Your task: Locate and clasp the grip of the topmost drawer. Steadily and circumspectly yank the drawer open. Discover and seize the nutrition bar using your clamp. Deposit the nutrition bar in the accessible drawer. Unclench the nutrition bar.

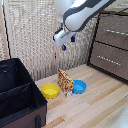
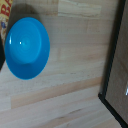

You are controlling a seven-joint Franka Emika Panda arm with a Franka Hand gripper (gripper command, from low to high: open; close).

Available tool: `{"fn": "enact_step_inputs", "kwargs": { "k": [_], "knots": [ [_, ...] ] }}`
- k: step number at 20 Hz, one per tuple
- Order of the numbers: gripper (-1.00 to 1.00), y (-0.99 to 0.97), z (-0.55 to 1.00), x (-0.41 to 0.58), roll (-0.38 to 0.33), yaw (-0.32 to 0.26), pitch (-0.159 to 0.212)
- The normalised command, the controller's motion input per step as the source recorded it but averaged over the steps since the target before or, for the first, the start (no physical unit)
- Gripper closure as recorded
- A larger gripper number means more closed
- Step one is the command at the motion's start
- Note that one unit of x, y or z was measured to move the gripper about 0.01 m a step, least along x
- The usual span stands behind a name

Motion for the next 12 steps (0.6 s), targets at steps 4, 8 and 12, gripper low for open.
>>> {"fn": "enact_step_inputs", "kwargs": {
  "k": [4,8,12],
  "knots": [
    [-1.0,0.36,0.35,0.286,-0.328,-0.069,0.017],
    [-1.0,0.32,0.47,0.176,-0.276,-0.149,0.0],
    [-1.0,0.24,0.44,0.144,-0.283,-0.16,0.0]
  ]
}}
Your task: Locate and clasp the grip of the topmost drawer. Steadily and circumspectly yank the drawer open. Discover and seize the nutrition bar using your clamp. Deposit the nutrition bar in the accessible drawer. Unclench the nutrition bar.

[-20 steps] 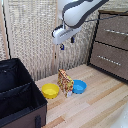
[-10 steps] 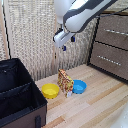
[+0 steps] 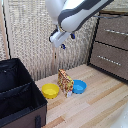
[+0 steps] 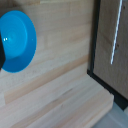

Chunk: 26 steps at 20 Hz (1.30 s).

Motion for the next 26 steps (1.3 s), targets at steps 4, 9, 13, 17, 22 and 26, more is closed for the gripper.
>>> {"fn": "enact_step_inputs", "kwargs": {
  "k": [4,9,13,17,22,26],
  "knots": [
    [-1.0,-0.03,0.23,0.142,-0.345,-0.056,0.0],
    [-1.0,-0.19,0.07,0.145,-0.372,0.0,0.001],
    [-1.0,-0.23,0.04,0.037,-0.358,0.039,0.0],
    [-1.0,-0.25,0.09,0.0,-0.322,0.076,0.0],
    [-1.0,-0.43,0.12,-0.017,-0.254,0.063,0.005],
    [-1.0,-0.63,0.01,-0.02,-0.143,0.128,-0.002]
  ]
}}
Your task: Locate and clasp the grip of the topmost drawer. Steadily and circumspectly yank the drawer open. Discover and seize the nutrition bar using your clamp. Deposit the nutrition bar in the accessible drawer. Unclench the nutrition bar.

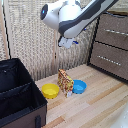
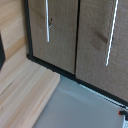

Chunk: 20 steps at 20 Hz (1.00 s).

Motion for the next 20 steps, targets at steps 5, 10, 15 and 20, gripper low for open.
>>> {"fn": "enact_step_inputs", "kwargs": {
  "k": [5,10,15,20],
  "knots": [
    [-1.0,-0.64,0.0,-0.077,-0.161,0.112,0.0],
    [-1.0,-0.54,0.07,-0.219,-0.269,0.077,-0.004],
    [-1.0,-0.56,0.03,-0.227,-0.279,0.062,0.0],
    [-1.0,-0.6,0.0,-0.132,-0.21,0.102,-0.006]
  ]
}}
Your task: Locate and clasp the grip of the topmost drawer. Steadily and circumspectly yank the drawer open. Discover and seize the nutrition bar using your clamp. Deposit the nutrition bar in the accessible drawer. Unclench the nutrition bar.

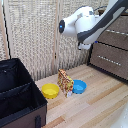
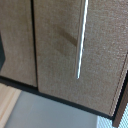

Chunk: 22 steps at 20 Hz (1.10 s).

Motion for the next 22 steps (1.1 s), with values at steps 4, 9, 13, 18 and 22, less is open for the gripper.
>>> {"fn": "enact_step_inputs", "kwargs": {
  "k": [4,9,13,18,22],
  "knots": [
    [-1.0,-0.64,0.0,-0.042,-0.152,0.134,-0.011],
    [-1.0,-0.66,0.0,-0.062,-0.12,0.139,-0.013],
    [-1.0,-0.66,0.0,-0.128,-0.126,0.127,-0.009],
    [-1.0,-0.64,0.0,-0.158,-0.081,0.129,0.0],
    [1.0,-0.42,0.0,-0.116,0.005,0.089,0.0]
  ]
}}
